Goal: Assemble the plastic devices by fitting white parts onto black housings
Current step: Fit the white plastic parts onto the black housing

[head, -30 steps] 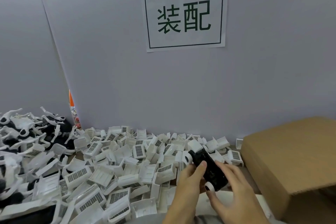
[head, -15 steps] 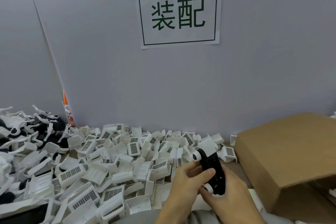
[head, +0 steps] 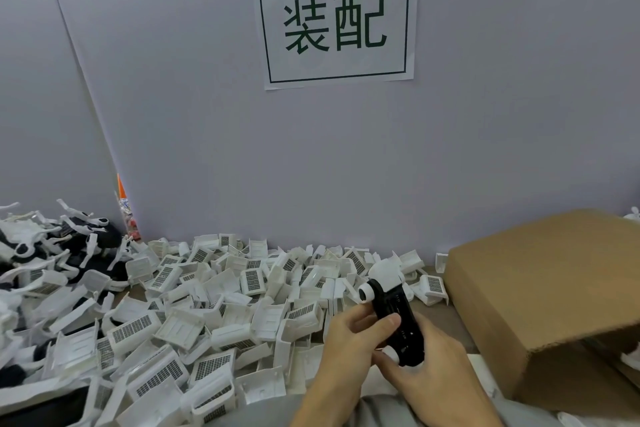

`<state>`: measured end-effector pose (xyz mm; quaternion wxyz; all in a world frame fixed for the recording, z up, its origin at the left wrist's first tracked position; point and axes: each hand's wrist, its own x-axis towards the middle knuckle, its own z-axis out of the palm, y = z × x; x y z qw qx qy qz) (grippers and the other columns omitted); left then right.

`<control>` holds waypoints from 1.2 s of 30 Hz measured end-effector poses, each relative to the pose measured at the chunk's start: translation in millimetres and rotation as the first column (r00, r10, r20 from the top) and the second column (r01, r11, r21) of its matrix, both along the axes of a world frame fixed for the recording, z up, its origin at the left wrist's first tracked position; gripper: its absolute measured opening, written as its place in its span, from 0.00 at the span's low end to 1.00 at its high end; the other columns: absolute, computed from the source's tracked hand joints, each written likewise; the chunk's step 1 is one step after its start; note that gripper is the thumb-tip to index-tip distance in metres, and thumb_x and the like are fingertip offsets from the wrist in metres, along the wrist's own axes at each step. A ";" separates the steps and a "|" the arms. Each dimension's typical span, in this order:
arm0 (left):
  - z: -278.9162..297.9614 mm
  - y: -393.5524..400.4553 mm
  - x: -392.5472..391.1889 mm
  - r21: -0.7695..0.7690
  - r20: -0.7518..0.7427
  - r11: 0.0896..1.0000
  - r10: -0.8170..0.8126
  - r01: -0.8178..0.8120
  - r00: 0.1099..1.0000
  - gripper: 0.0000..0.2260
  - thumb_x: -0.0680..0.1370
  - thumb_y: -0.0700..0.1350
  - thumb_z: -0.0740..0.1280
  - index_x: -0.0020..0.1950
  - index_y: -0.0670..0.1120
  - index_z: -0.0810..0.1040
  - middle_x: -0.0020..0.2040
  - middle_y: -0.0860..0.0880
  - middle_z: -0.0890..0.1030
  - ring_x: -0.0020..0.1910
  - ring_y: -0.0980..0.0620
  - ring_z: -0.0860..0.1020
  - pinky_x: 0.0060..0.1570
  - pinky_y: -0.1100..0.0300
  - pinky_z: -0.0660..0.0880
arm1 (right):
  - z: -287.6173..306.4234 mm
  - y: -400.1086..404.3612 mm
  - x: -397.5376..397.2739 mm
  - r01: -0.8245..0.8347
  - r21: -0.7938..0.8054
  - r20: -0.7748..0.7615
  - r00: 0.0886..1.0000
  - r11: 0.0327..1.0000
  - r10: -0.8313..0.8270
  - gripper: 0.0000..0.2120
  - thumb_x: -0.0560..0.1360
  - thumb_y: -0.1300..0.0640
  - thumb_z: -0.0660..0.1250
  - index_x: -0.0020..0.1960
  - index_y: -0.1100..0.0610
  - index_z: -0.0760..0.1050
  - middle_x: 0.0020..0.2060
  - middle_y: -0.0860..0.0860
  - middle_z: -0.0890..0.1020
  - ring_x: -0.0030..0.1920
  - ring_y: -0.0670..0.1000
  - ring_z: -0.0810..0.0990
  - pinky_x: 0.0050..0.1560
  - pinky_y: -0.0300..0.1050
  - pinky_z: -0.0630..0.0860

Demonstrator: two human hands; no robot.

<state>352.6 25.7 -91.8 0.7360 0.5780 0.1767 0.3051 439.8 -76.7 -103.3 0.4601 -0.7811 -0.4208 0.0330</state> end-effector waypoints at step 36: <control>-3.6 -1.5 7.1 0.351 0.014 0.911 0.225 -0.215 0.974 0.19 0.74 0.28 0.69 0.49 0.53 0.85 0.44 0.50 0.87 0.47 0.53 0.85 0.50 0.57 0.82 | -3.7 1.5 2.2 -0.005 0.068 -0.129 0.992 0.998 0.014 0.45 0.66 0.44 0.78 0.76 0.44 0.59 0.64 0.39 0.73 0.69 0.44 0.72 0.65 0.44 0.71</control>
